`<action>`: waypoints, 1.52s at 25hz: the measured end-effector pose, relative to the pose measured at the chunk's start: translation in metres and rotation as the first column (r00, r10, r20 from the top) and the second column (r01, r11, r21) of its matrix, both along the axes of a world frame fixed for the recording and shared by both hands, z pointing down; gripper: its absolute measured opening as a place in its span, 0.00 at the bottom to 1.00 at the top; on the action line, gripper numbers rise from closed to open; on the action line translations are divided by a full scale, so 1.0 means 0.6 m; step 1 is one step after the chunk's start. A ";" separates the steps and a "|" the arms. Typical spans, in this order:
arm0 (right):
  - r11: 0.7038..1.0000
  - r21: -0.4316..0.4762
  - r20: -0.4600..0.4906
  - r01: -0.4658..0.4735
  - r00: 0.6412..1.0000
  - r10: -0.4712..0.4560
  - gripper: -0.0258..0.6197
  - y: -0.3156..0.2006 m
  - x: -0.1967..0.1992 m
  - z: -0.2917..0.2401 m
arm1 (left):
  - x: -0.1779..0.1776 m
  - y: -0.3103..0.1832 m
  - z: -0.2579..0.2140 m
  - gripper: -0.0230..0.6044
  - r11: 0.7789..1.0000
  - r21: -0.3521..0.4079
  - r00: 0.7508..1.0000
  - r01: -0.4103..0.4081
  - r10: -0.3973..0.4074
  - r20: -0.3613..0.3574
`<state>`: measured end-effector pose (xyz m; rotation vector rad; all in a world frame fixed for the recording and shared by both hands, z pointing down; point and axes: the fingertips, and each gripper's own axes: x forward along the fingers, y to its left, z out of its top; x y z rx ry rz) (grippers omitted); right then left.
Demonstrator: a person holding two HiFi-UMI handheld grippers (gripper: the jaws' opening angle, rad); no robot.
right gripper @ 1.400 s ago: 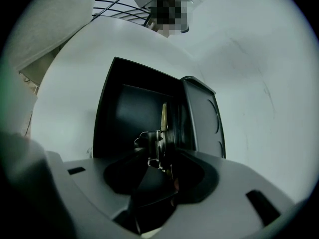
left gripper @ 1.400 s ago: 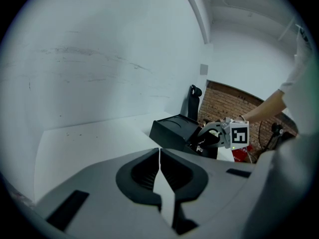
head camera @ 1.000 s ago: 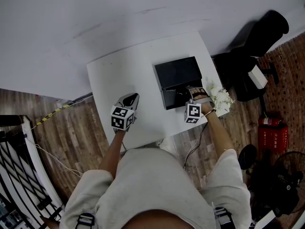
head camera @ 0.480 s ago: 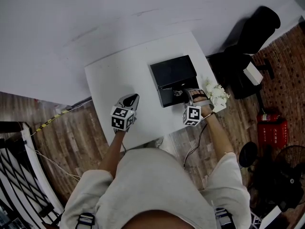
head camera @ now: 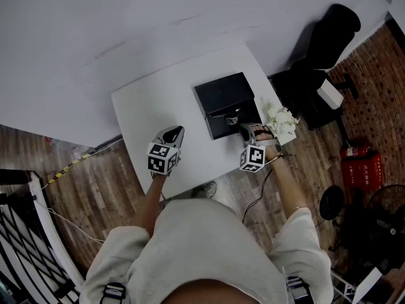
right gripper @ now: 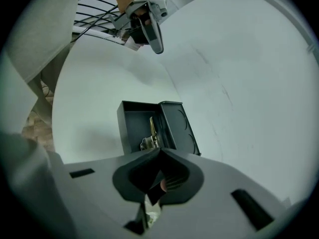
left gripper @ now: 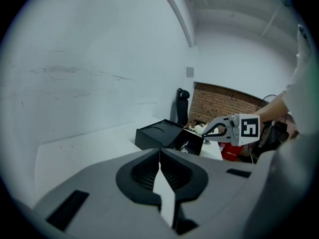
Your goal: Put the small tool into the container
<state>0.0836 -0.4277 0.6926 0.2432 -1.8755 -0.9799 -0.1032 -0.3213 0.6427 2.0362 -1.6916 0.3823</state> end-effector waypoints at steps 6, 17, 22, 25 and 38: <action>0.993 -0.078 0.108 -0.093 0.989 0.101 0.04 0.026 0.011 -0.022 | 0.012 0.015 -0.015 0.06 1.000 0.016 1.000 -0.004 0.004 0.019; 0.831 -0.467 0.402 -0.304 0.764 0.505 0.04 0.053 0.027 -0.062 | 0.033 0.028 -0.042 0.06 0.999 0.047 0.999 -0.003 0.001 0.049; 0.753 -0.591 0.483 -0.291 0.620 0.618 0.04 0.066 0.031 -0.092 | 0.038 0.032 -0.051 0.06 0.998 0.065 0.999 0.002 -0.006 0.054; 0.724 -0.632 0.509 -0.276 0.557 0.657 0.04 0.075 0.034 -0.111 | 0.043 0.033 -0.055 0.06 0.997 0.073 0.999 0.005 -0.009 0.054; 0.705 -0.665 0.596 -0.247 0.393 0.700 0.04 0.080 0.081 -0.164 | 0.057 0.039 -0.074 0.06 0.994 0.110 0.998 -0.004 -0.003 0.069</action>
